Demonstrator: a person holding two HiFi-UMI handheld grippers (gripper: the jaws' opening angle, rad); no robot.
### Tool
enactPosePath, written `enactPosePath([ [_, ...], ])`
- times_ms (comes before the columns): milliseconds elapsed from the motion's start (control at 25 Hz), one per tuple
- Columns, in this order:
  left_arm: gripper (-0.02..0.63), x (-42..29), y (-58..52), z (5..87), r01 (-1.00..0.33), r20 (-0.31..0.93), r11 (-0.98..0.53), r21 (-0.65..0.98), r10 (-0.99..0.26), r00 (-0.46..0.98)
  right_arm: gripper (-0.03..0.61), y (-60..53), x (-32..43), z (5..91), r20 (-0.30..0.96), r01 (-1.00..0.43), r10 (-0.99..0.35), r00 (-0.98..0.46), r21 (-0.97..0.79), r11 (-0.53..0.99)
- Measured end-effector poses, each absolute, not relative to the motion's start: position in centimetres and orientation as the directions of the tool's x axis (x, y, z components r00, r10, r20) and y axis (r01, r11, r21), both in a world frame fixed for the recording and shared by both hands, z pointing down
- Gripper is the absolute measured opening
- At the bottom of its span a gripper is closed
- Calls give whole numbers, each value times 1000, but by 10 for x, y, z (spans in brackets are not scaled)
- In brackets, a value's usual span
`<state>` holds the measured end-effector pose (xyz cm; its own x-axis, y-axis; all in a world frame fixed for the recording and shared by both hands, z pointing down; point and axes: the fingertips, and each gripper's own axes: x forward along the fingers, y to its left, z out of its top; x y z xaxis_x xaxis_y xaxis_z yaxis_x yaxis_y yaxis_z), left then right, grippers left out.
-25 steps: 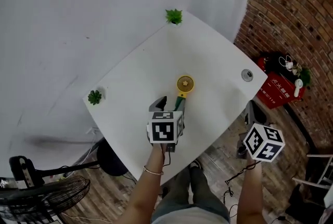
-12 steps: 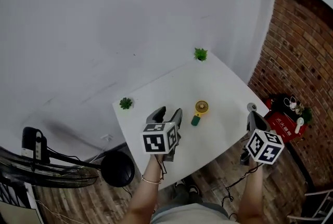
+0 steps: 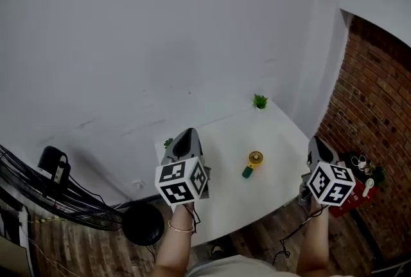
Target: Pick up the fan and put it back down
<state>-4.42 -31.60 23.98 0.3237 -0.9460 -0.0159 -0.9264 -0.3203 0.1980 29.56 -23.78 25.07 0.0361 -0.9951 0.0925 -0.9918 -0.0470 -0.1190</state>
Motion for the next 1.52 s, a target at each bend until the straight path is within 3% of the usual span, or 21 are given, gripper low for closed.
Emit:
enactPosePath([
  [200, 12, -73, -310, 211, -927, -103, -318, 201, -948, 303, 0, -226, 312, 220, 18, -991, -991, 136, 12, -136],
  [520, 12, -91, -308, 220, -936, -85, -296, 193, -955, 284, 0, -209, 351, 235, 25, -973, -976, 216, -80, -217],
  [1520, 12, -95, -306, 231, -924, -59, -330, 191, -944, 325, 0, -206, 323, 242, 32, -974, -974, 225, -24, -226],
])
